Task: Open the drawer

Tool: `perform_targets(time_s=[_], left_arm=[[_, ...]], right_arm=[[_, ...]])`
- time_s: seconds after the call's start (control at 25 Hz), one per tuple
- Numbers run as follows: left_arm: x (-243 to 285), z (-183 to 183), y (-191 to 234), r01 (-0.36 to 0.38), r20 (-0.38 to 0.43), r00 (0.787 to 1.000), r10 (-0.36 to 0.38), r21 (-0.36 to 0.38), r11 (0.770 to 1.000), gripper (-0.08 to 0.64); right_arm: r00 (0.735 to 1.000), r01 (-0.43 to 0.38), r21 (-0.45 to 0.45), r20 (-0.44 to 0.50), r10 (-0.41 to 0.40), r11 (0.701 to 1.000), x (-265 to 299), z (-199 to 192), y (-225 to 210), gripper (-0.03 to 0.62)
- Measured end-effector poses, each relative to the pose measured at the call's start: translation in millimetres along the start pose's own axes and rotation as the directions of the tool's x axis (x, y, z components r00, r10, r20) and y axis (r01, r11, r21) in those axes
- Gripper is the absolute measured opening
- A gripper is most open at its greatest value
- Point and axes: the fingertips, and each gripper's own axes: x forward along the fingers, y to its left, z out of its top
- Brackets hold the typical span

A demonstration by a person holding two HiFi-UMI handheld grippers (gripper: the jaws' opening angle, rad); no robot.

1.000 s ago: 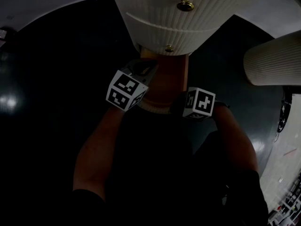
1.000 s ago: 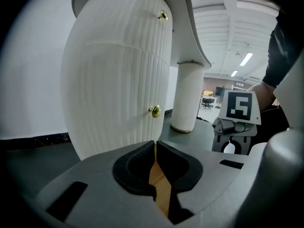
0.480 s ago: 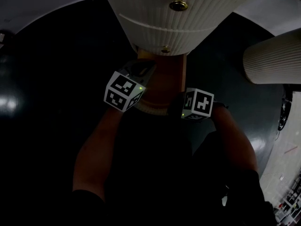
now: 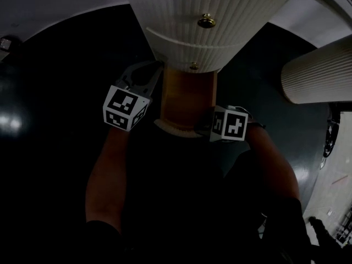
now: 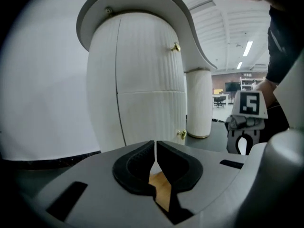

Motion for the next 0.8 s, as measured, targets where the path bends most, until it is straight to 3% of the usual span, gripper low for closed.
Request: perform_targets(time_s=[0.2, 0.32, 0.4, 0.48, 0.6, 0.72, 0.8], left_arm=[[-41, 5, -2, -0.004, -0.033, 0.999, 0.008, 0.126, 0.992, 0.023], [-81, 18, 11, -0.057, -0.002, 0.998, 0.058, 0.154, 0.986, 0.023], [-110, 37, 31, -0.125, 0.063, 0.991, 0.121, 0.080, 0.989, 0.023], [-140, 63, 37, -0.139, 0.147, 0.979, 0.142, -0.025, 0.990, 0.023], [-173, 95, 5, -0.057, 0.240, 0.967, 0.085, -0.119, 0.991, 0.023], [-183, 115, -48, 0.046, 0.264, 0.964, -0.008, -0.140, 0.989, 0.023], [-186, 138, -70, 0.092, 0.273, 0.961, -0.045, -0.160, 0.983, 0.023]], right_arm=[[0.967, 0.167, -0.040, 0.202, -0.155, 0.985, -53, 52, 0, 0.018], [0.935, 0.209, -0.068, 0.306, -0.179, 0.976, -76, 80, 20, 0.018], [0.912, 0.212, -0.070, 0.374, -0.171, 0.975, -90, 95, 34, 0.017], [0.887, 0.241, -0.068, 0.421, -0.191, 0.968, -102, 108, 41, 0.017], [0.856, 0.325, -0.099, 0.453, -0.248, 0.941, -124, 127, 50, 0.017], [0.813, 0.387, -0.110, 0.508, -0.283, 0.915, -150, 149, 66, 0.017], [0.769, 0.403, -0.087, 0.572, -0.286, 0.911, -176, 169, 75, 0.017]])
